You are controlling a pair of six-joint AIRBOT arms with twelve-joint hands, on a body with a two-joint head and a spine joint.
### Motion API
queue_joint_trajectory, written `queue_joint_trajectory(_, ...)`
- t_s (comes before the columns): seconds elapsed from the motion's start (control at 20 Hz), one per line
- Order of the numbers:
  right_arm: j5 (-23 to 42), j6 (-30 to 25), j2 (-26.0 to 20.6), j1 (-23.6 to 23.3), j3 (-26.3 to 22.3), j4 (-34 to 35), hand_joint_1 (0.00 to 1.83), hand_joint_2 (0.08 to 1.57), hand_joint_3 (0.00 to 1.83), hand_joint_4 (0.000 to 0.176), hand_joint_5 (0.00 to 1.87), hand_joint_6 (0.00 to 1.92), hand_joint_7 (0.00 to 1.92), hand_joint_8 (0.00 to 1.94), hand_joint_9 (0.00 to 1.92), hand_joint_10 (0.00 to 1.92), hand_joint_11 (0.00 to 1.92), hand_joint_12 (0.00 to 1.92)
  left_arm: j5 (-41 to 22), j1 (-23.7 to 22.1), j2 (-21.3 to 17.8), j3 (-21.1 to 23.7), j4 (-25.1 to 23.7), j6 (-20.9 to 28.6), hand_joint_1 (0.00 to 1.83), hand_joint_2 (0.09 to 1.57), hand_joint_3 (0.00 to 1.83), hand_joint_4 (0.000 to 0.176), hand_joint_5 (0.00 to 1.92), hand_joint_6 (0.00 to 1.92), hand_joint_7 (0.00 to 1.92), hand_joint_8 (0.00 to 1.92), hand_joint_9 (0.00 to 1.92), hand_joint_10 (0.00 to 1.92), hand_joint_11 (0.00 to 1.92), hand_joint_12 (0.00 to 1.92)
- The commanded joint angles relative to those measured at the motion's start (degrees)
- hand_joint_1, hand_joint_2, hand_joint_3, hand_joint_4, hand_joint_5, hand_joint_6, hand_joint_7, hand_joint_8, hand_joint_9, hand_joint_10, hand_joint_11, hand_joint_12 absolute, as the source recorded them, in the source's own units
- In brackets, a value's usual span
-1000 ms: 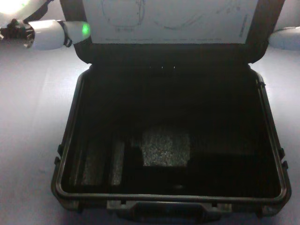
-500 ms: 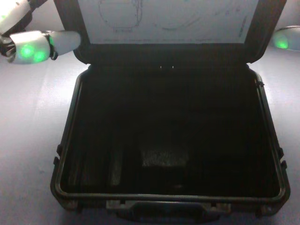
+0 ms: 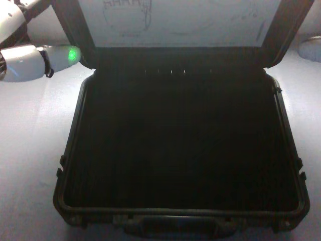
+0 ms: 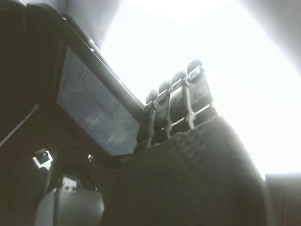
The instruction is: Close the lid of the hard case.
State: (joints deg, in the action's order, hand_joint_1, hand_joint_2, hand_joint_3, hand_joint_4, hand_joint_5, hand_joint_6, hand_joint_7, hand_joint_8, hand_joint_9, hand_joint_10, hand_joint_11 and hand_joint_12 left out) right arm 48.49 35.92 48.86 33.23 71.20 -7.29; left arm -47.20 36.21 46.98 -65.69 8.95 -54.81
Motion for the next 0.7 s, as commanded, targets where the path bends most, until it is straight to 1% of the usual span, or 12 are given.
queue_joint_trajectory(0.0,7.4,-0.3,-0.2,-0.1,-0.5,0.6,0.31,1.15,0.01,0.023,0.01,0.0,0.0,0.0,0.0,0.0,0.0,0.0,-7.3,0.1,-1.1,0.3,-0.3,0.2,0.0,1.2,0.01,0.0,0.04,0.01,0.03,0.0,0.02,0.01,0.03,0.01)
queue_joint_trajectory(0.1,7.4,-0.4,-0.3,0.7,-0.7,0.8,0.31,1.15,0.01,0.019,0.01,0.0,0.0,0.0,0.0,0.0,0.0,0.0,-7.8,1.6,-2.3,1.5,-0.6,0.2,0.0,1.22,0.01,0.0,0.03,0.0,0.03,0.0,0.01,0.0,0.03,0.02)
queue_joint_trajectory(0.15,7.5,-0.5,-0.4,1.1,-0.9,0.9,0.3,1.16,0.01,0.006,0.02,0.0,0.0,0.0,0.0,0.0,0.0,0.0,-8.2,2.4,-2.9,2.2,-0.7,0.2,0.0,1.21,0.0,0.0,0.03,0.0,0.04,0.0,0.02,0.0,0.01,0.0)
queue_joint_trajectory(0.2,7.6,-0.5,-0.5,1.6,-1.1,1.0,0.29,1.16,0.01,0.0,0.02,0.0,0.0,0.0,0.0,0.0,0.0,0.0,-8.6,3.1,-3.5,2.7,-0.8,0.2,0.0,1.18,0.0,0.0,0.04,0.0,0.04,0.01,0.01,0.0,0.0,0.0)
queue_joint_trajectory(0.35,8.8,-0.6,-1.1,4.0,-2.1,1.7,0.33,1.17,0.01,0.0,0.03,0.0,0.0,0.0,0.0,0.0,0.01,0.0,-9.6,4.7,-4.8,4.0,-1.0,0.2,0.0,1.18,0.0,0.0,0.05,0.01,0.05,0.01,0.02,0.01,0.02,0.01)
queue_joint_trajectory(0.4,9.2,-0.6,-1.2,4.6,-2.3,2.0,0.35,1.18,0.01,0.002,0.03,0.01,0.0,0.0,0.0,0.0,0.01,0.01,-9.7,4.8,-4.9,4.1,-1.1,0.2,0.0,1.18,0.0,0.0,0.05,0.01,0.05,0.01,0.02,0.01,0.02,0.01)
queue_joint_trajectory(0.45,10.0,-0.7,-1.4,5.9,-2.7,2.7,0.34,1.18,0.0,0.018,0.03,0.0,0.0,0.0,0.0,0.0,0.0,0.0,-9.8,5.1,-5.1,4.4,-1.1,0.2,0.0,1.18,0.0,0.0,0.05,0.0,0.05,0.0,0.02,0.0,0.02,0.01)
queue_joint_trajectory(0.5,10.4,-0.7,-1.5,6.5,-2.8,3.0,0.34,1.18,0.0,0.018,0.03,0.0,0.0,0.0,0.0,0.0,0.0,0.0,-9.8,5.2,-5.1,4.4,-1.1,0.2,0.0,1.18,0.0,0.0,0.05,0.0,0.05,0.0,0.02,0.0,0.02,0.01)
queue_joint_trajectory(0.6,10.6,-0.7,-1.6,7.0,-3.1,3.1,0.34,1.18,0.0,0.034,0.04,0.0,0.0,0.0,0.0,0.0,0.0,0.0,-9.9,5.7,-5.2,4.7,-1.1,0.3,0.0,1.14,0.0,0.0,0.06,0.01,0.07,0.01,0.05,0.01,0.05,0.02)
queue_joint_trajectory(0.65,10.6,-0.8,-1.5,7.1,-3.2,3.3,0.34,1.18,0.0,0.034,0.04,0.0,0.0,0.0,0.0,0.0,0.0,0.0,-10.0,5.9,-5.2,4.8,-1.0,0.3,0.0,1.14,0.0,0.0,0.06,0.01,0.07,0.01,0.05,0.01,0.05,0.02)
